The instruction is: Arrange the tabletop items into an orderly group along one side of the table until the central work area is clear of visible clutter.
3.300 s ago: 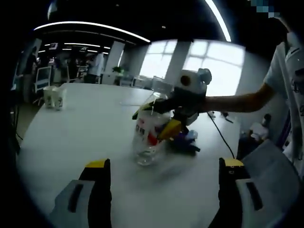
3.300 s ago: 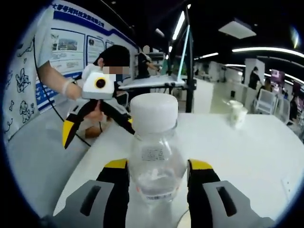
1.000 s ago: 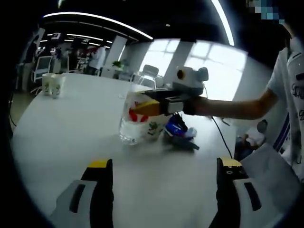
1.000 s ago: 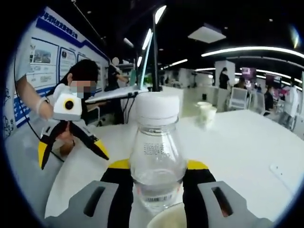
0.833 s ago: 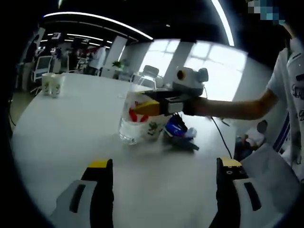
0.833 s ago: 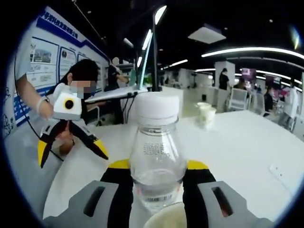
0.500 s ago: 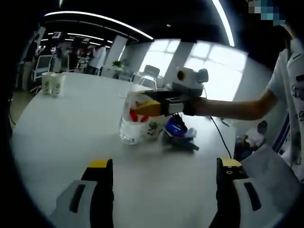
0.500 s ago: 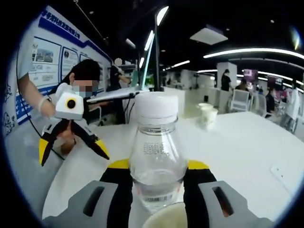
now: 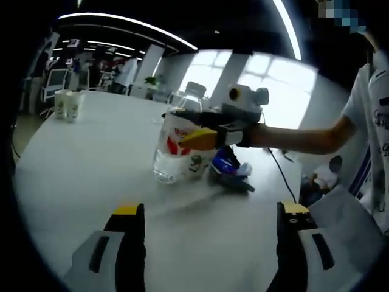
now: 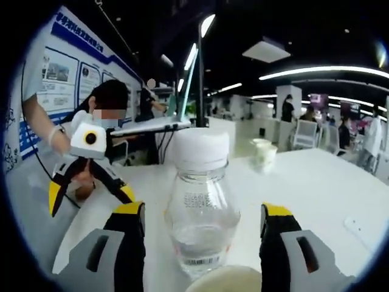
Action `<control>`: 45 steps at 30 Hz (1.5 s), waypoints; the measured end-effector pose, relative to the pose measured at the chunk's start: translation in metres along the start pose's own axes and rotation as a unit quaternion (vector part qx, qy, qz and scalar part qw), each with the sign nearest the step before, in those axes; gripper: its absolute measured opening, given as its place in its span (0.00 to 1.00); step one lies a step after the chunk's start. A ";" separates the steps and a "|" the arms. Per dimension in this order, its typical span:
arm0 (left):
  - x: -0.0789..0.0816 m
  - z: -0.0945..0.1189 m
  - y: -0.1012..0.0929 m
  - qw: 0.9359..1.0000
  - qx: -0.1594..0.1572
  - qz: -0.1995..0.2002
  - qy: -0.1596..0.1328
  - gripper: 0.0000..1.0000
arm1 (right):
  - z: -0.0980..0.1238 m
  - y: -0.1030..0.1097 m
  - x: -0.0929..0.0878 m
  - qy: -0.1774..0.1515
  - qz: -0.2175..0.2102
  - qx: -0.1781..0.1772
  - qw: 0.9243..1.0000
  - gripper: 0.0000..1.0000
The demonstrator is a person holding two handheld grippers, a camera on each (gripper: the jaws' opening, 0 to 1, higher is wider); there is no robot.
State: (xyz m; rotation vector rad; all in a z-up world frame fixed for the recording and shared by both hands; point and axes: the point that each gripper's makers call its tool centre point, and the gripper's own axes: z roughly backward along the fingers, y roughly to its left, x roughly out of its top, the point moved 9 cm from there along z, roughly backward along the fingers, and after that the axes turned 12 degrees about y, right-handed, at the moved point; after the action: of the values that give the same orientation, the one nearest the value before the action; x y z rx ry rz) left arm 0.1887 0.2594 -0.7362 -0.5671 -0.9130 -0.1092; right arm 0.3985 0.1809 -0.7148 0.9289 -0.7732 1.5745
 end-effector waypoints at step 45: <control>0.038 0.008 -0.004 0.999 -0.002 -0.046 -0.007 0.89 | 0.051 0.020 -0.008 0.045 -0.013 0.017 0.999 0.98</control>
State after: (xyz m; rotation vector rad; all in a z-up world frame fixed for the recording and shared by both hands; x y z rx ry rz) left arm 0.2051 0.2658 -0.7019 -0.5305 -0.9537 -0.1907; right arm 0.3877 0.1290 -0.6971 0.8830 -0.6701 1.5990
